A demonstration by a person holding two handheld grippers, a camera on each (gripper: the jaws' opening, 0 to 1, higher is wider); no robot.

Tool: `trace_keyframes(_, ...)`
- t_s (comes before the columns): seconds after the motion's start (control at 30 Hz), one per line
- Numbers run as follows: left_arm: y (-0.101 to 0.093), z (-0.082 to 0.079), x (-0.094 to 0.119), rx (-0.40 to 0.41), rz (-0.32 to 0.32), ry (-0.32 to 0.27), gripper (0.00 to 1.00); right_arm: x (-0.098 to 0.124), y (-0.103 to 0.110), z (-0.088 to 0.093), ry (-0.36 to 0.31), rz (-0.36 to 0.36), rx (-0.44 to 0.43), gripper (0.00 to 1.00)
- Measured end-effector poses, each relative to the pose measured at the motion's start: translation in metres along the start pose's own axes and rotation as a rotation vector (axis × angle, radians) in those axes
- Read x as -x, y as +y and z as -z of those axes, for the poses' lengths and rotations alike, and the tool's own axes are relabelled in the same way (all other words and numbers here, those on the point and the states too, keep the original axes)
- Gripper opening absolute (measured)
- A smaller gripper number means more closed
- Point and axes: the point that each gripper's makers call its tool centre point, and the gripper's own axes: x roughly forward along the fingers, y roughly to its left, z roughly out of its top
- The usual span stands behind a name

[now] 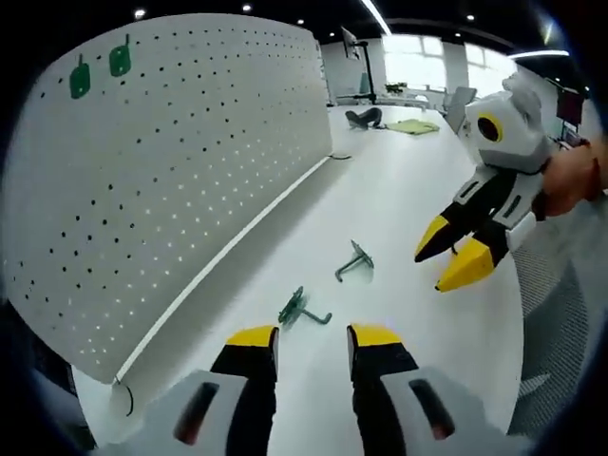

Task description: Insert the hook assembly into the mounting plate slot until the hook locks in place.

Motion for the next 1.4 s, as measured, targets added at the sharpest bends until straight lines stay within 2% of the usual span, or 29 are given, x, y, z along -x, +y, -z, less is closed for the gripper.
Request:
trace_keyframes(0.23,0.007,0.004,-0.014,-0.042,0.003,0.023,0.25,0.001,-0.001,0.006,0.010,0.006,-0.013,0.24)
trace_keyframes(0.3,0.010,0.005,-0.018,-0.061,-0.005,0.031,0.21,0.001,-0.002,0.005,0.009,0.007,-0.013,0.24)
trace_keyframes(0.5,0.018,0.012,-0.030,-0.106,-0.011,0.064,0.18,0.000,-0.001,0.003,0.007,0.003,-0.019,0.24)
trace_keyframes(0.6,0.022,0.010,-0.033,-0.128,-0.019,0.067,0.17,0.000,0.000,0.004,0.012,-0.002,-0.015,0.24)
trace_keyframes(0.7,0.025,0.007,-0.035,-0.146,-0.031,0.068,0.14,0.001,0.001,0.012,0.051,0.008,0.040,0.24)
trace_keyframes(0.8,0.027,0.009,-0.040,-0.177,-0.039,0.078,0.12,0.001,0.002,0.011,0.027,-0.005,0.001,0.24)
trace_keyframes(0.9,0.025,0.010,-0.046,-0.232,-0.016,0.097,0.12,0.002,0.001,0.011,0.028,0.000,0.002,0.24)
trace_keyframes(1.03,0.024,0.011,-0.054,-0.266,0.009,0.111,0.13,0.002,-0.001,0.009,0.018,0.002,-0.004,0.24)
trace_keyframes(1.4,0.021,0.014,-0.068,-0.295,0.069,0.134,0.13,0.000,-0.005,0.011,0.024,0.008,-0.025,0.23)
